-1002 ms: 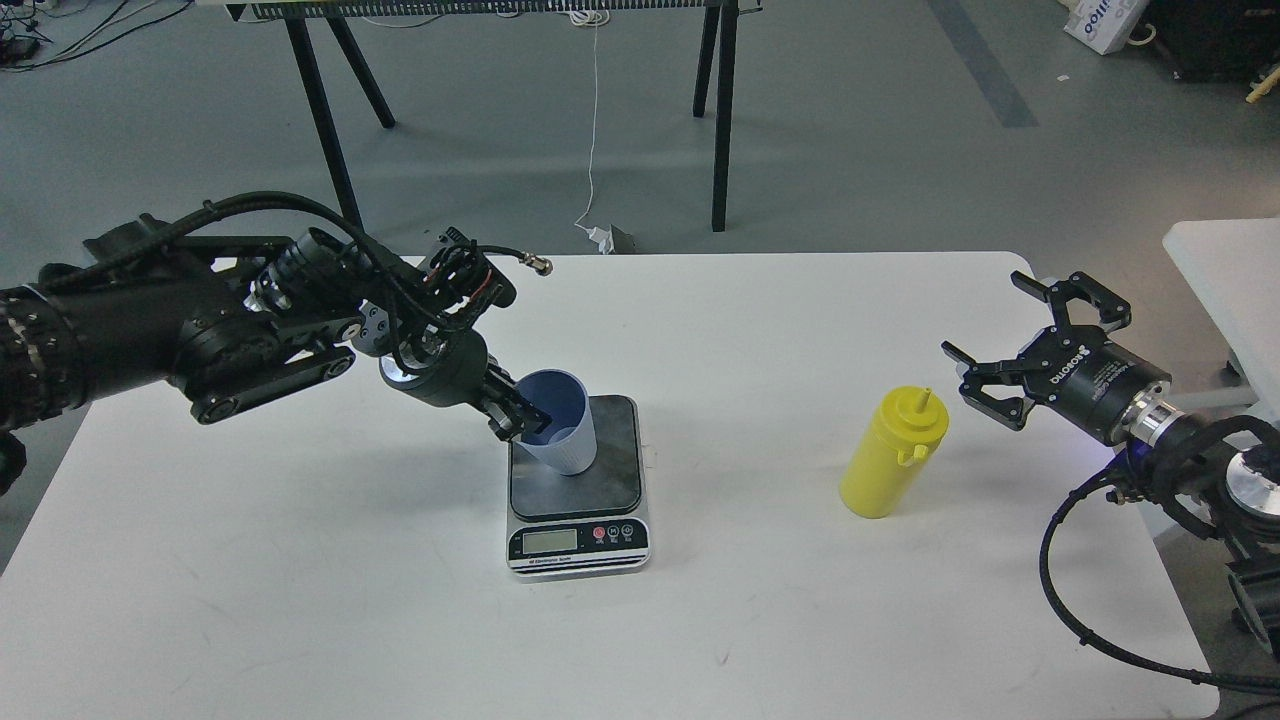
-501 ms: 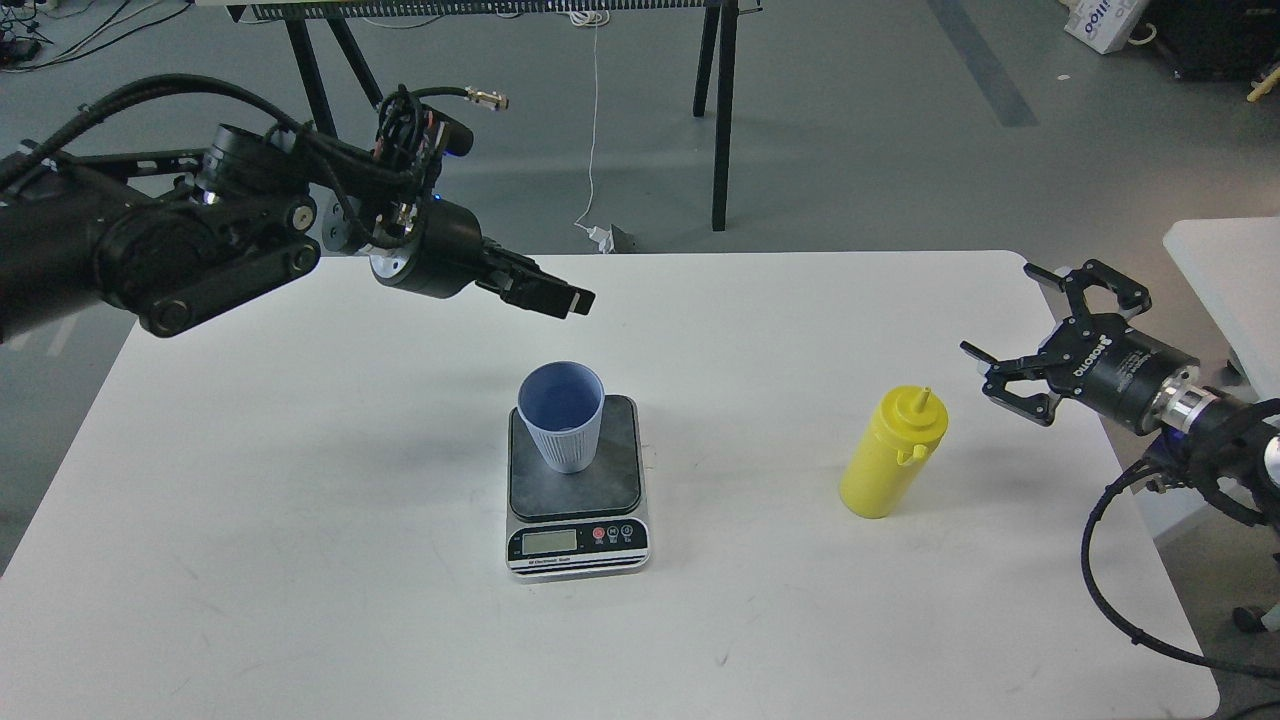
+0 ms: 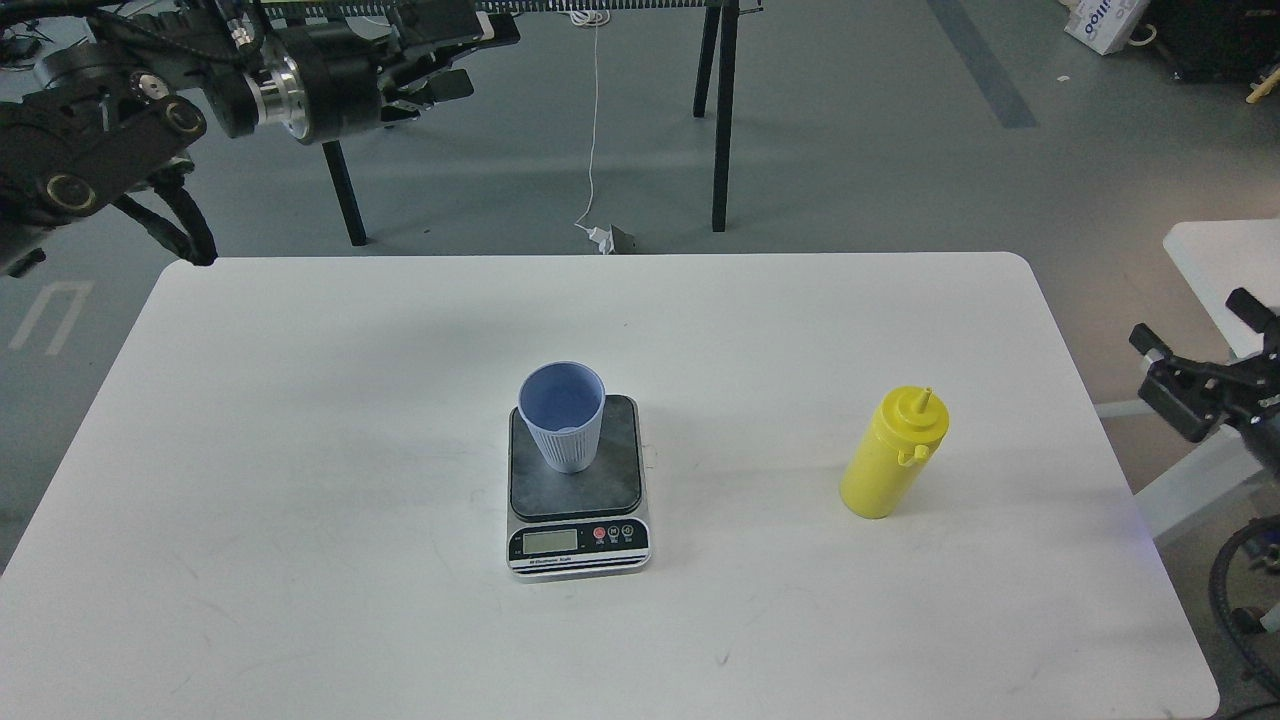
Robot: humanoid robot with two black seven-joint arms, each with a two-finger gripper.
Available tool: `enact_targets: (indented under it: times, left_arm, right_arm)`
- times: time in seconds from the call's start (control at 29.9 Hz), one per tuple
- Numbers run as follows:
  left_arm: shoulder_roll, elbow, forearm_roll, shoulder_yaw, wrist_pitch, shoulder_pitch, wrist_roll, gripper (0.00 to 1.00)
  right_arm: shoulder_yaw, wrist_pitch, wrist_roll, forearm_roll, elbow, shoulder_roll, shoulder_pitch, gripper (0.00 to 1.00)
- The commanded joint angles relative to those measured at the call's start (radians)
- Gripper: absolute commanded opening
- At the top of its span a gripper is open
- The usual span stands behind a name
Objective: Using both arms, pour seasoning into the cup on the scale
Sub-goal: 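Open the left gripper, release the cup, and raise the left arm away, then move the right gripper to the yellow bottle and grasp it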
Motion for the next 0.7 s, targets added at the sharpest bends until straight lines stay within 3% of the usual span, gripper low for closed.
enact_targets:
  times: [0.0, 0.3, 0.67]
  left_arm:
    - [-0.023, 0.049, -0.022, -0.025, 0.0, 0.001, 0.0, 0.99]
    - [-0.025, 0.05, -0.025, -0.029, 0.0, 0.045, 0.0, 0.99]
    - [-0.007, 0.05, -0.025, -0.029, 0.0, 0.078, 0.0, 0.99]
  right_arm:
    - [-0.002, 0.0, 0.0, 0.035, 0.03, 0.167, -0.127, 0.99]
    - [-0.037, 0.0, 0.0, -0.101, 0.033, 0.223, -0.189, 0.99]
    - [-0.044, 0.0, 0.0, -0.261, -0.051, 0.31, -0.046, 0.99]
